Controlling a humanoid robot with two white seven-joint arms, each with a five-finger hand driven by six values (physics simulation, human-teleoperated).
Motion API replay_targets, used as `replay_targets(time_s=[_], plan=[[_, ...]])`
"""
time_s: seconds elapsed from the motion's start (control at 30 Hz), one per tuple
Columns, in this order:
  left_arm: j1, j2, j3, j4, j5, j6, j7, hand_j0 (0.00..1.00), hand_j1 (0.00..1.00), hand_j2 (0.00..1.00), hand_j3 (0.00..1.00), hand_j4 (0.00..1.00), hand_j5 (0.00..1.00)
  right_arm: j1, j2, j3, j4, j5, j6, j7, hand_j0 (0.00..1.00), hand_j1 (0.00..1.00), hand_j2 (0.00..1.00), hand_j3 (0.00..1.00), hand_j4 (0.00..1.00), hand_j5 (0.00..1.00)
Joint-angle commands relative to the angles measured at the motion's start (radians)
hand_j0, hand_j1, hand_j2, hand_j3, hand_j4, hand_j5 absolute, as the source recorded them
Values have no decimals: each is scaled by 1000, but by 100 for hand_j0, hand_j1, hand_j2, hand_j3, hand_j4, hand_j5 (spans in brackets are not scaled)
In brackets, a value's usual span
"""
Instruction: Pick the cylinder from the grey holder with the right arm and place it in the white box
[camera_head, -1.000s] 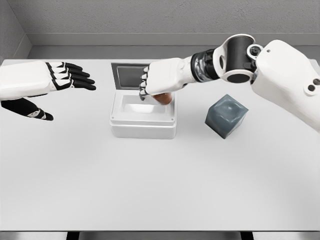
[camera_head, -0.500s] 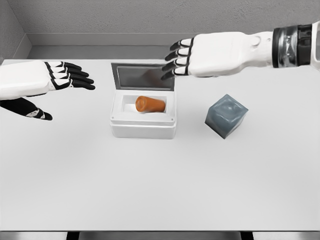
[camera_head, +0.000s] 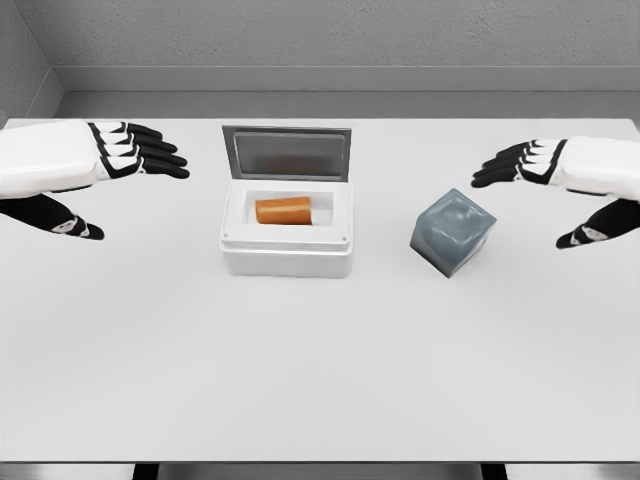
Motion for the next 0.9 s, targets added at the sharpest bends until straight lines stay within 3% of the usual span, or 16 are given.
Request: replay_targets(time_s=[0.0, 0.1, 0.13, 0.2, 0.23, 0.3, 0.33, 0.37, 0.43, 0.53, 0.63, 0.77, 0.87], plan=[[-6, 2, 5, 6, 8, 3, 1, 100, 100, 100, 100, 100, 100, 6, 43, -15, 69, -111, 4, -1, 100, 100, 100, 100, 100, 100], [-90, 2, 5, 11, 27, 3, 1, 100, 100, 100, 100, 100, 100, 83, 147, -57, 155, -126, 4, -1, 100, 100, 100, 100, 100, 100], [-151, 2, 3, 11, 43, 3, 1, 100, 100, 100, 100, 100, 100, 149, 206, -145, 204, -118, 4, -1, 100, 100, 100, 100, 100, 100], [-239, -15, -2, 9, 44, 3, 1, 100, 100, 100, 100, 100, 100, 284, 278, -329, 221, -71, 4, -1, 100, 100, 100, 100, 100, 100], [-250, -35, -2, 3, 34, 3, 1, 100, 100, 100, 100, 100, 100, 318, 304, -374, 224, -25, 4, -1, 100, 100, 100, 100, 100, 100], [-261, -119, -22, 3, -35, 3, 1, 100, 100, 100, 100, 100, 100, 328, 319, -380, 256, -17, 4, -1, 100, 100, 100, 100, 100, 100], [-305, -167, -93, 17, -91, 11, 1, 100, 100, 100, 100, 100, 100, 328, 319, -380, 293, -20, 4, -1, 100, 100, 100, 100, 100, 100], [-353, -190, -163, 58, -95, 13, 1, 100, 100, 100, 100, 100, 100, 330, 319, -380, 309, -25, 4, -1, 100, 100, 100, 100, 100, 100], [-431, -227, -233, 124, -98, 13, 1, 100, 100, 100, 100, 100, 100, 333, 319, -380, 330, -28, 4, -1, 100, 100, 100, 100, 100, 100], [-446, -257, -295, 161, -196, 13, 1, 100, 100, 100, 100, 100, 100, 347, 319, -381, 330, -31, 4, -1, 100, 100, 100, 100, 100, 100], [-462, -306, -345, 250, -274, 10, 1, 100, 100, 100, 100, 100, 100, 348, 321, -380, 330, -29, 4, -1, 100, 100, 100, 100, 100, 100], [-472, -309, -373, 270, -369, 4, 1, 100, 100, 100, 100, 100, 100, 353, 321, -380, 330, -31, 4, -1, 100, 100, 100, 100, 100, 100], [-491, -354, -385, 370, -421, 3, 1, 100, 100, 100, 100, 100, 100, 354, 321, -380, 330, -31, 4, -1, 100, 100, 100, 100, 100, 100]])
